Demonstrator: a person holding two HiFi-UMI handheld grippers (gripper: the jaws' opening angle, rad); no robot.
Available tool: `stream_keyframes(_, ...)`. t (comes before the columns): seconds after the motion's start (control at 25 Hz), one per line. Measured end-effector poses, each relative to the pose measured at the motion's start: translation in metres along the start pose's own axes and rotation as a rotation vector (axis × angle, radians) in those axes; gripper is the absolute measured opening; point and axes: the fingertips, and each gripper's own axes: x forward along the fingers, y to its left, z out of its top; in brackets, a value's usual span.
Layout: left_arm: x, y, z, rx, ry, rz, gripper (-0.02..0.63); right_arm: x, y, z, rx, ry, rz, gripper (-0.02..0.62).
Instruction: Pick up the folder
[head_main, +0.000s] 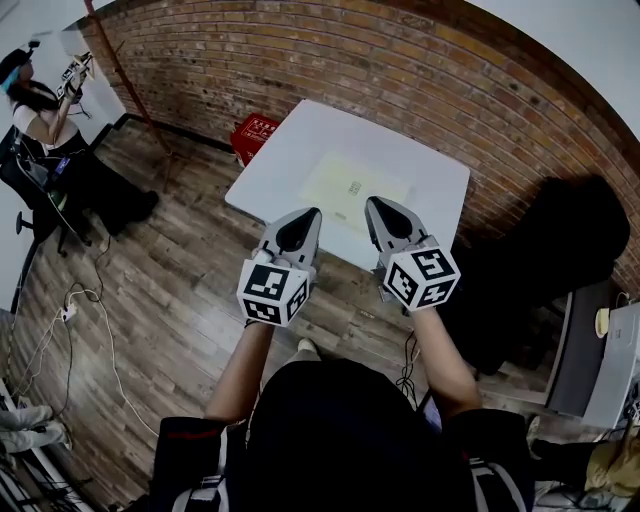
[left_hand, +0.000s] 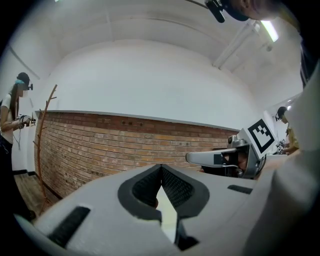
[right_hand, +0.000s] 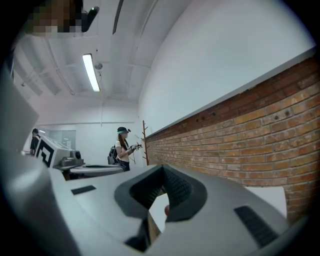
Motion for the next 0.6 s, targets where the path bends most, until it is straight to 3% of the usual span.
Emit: stream_keyframes(0.6, 0.014, 0.067, -0.013, -0.039, 0.035, -0.038, 0.017, 0.066, 0.008, -0.005, -0.025, 0.033, -0.053, 0.028)
